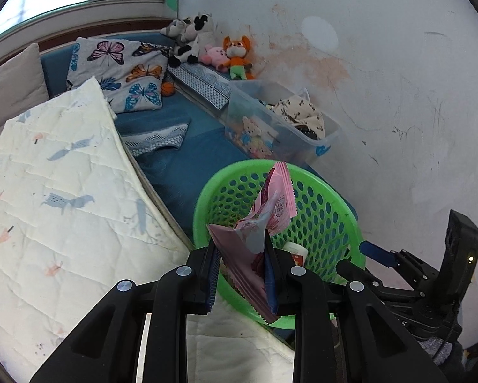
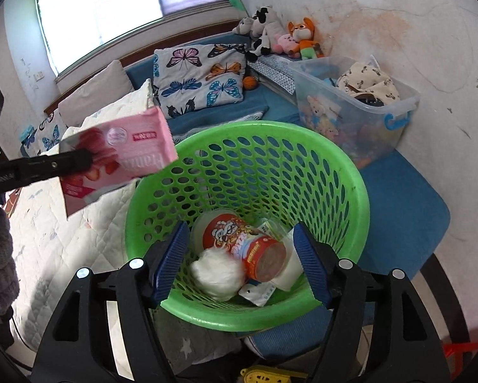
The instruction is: Collect trash
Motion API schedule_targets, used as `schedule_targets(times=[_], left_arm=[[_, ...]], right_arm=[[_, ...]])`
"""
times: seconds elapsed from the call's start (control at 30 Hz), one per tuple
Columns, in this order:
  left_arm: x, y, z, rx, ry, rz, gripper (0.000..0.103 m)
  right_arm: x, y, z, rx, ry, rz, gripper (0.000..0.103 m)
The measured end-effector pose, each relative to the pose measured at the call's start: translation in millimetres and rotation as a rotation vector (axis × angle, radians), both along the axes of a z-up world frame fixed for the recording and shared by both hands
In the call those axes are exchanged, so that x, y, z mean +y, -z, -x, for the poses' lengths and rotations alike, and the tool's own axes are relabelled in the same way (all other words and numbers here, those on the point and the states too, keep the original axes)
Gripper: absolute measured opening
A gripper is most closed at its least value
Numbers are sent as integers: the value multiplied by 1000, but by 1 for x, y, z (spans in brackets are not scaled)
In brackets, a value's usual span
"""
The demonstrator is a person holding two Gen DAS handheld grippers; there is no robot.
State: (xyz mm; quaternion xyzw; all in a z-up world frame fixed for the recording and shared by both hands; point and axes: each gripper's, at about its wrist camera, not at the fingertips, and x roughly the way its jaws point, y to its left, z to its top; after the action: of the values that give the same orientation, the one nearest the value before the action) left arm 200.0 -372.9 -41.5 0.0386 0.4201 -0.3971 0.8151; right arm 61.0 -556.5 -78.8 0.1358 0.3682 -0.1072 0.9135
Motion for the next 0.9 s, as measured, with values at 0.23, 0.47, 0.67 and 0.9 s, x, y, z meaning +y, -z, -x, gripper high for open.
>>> schedule_targets(times=[0.23,0.47,0.67,0.9], left_arm=[[-7,8,1,13,6,-8,34],[-4,8,4,14,14,2,39],[18,-2,17,-39,-6,-1,58],[68,-14,27,-86,-83,-2,72]], right_arm=[[4,1,7,-7,-4,-23,70],[15,-1,13,-17,-18,-35,70],[34,-8,20,-35,-45,-36,76],[61,-16,25,-50,-86,-55,80]])
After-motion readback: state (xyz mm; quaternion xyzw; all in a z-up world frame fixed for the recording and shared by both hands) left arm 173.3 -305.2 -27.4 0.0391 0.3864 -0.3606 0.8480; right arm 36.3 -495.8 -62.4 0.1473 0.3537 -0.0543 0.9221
